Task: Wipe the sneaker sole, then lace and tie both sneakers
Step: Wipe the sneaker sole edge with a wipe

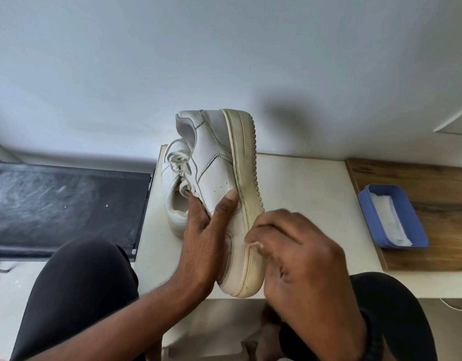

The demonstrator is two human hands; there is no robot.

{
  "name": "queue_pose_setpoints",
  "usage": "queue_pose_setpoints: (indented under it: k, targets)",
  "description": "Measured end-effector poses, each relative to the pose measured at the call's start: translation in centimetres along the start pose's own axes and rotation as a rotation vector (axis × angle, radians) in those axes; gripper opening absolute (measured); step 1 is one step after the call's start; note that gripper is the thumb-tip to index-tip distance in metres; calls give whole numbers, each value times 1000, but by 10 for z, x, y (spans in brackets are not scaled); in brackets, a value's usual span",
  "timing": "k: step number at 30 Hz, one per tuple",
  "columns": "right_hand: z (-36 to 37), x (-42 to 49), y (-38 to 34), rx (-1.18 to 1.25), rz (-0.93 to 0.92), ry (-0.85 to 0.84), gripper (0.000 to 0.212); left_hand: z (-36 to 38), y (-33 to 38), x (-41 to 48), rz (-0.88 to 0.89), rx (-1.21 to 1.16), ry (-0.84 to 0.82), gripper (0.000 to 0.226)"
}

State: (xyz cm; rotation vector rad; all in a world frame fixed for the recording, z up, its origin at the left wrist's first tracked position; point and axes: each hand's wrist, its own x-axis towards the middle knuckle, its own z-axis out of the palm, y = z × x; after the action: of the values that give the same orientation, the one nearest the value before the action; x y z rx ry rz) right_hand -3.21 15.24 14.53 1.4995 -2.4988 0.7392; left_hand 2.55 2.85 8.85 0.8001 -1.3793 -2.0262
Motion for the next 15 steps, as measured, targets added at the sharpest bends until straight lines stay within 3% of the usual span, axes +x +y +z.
queue_pose_setpoints:
  k: [3,7,12,15]
  targets:
    - [-3,5,5,-37,62,16,31,-1,-2,1,0,7,3,42]
    - [1,-1,-9,-35,-8,-1,26,0,-4,-2,2,0,-7,35]
    - [-5,11,14,18,95,35,31,-1,-5,-1,-7,41,-2,45]
    - [-7,7,5,-8,62,17,33,-2,-7,-2,-3,61,-9,50]
